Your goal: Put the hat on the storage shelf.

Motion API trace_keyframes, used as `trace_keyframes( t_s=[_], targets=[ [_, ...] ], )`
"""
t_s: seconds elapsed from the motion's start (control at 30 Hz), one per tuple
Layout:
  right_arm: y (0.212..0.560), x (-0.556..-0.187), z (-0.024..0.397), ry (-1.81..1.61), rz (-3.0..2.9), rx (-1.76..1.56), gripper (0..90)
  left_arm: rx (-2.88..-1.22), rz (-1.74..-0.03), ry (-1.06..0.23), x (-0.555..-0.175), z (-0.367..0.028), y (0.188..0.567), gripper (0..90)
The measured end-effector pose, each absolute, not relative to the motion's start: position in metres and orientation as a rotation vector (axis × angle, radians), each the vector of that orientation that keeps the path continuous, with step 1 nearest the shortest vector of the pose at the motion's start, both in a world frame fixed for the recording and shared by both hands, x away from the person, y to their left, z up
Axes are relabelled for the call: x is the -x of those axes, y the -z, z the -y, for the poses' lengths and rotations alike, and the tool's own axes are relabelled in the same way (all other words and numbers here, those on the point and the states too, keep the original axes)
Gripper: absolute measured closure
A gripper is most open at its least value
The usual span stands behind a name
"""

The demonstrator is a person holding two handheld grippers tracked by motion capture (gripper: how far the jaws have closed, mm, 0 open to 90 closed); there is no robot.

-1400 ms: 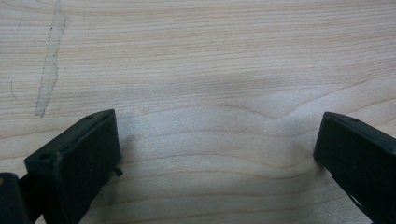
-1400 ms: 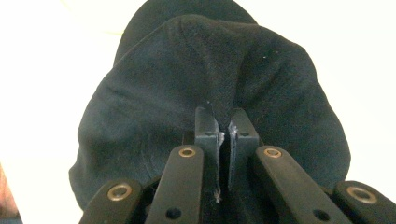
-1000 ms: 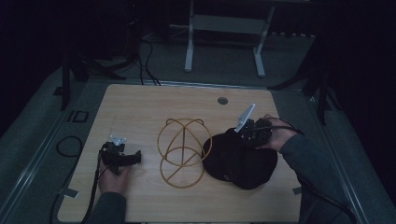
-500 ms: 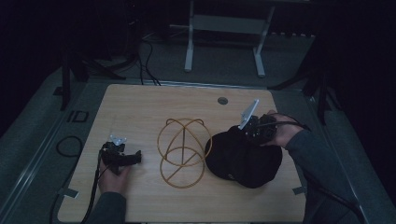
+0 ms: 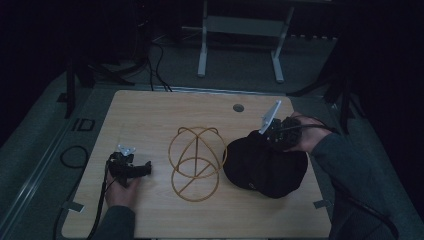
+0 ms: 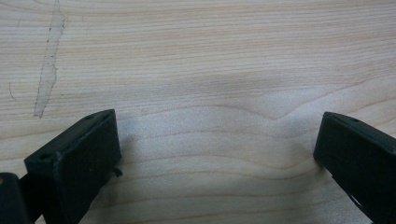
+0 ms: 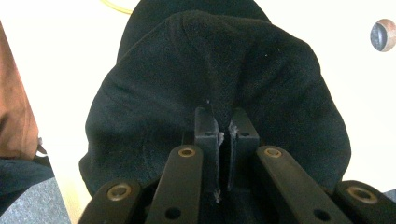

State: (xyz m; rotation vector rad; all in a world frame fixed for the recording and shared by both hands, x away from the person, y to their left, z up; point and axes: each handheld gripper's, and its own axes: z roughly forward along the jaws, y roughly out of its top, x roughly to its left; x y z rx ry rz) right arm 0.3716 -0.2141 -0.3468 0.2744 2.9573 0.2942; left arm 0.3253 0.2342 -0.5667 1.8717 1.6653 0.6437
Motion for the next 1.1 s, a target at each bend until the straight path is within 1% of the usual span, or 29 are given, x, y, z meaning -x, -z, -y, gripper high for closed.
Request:
trace_keyframes(
  t_s=[0.27, 0.6, 1.1],
  targets=[
    [0.338, -0.373, 0.216, -0.29, -2.946, -0.275, 85.2, -1.871, -1.665, -0.644, -0.325, -0.234, 0.567, 0.1],
    [0.315, -0.373, 0.222, -0.312, -2.913, -0.275, 85.2, -1.873, -1.665, -0.645, -0.325, -0.234, 0.567, 0.1],
    [0.296, -0.375, 0.229, -0.322, -2.891, -0.306, 85.3, -1.87, -1.665, -0.645, -0.325, -0.234, 0.567, 0.1]
  ],
)
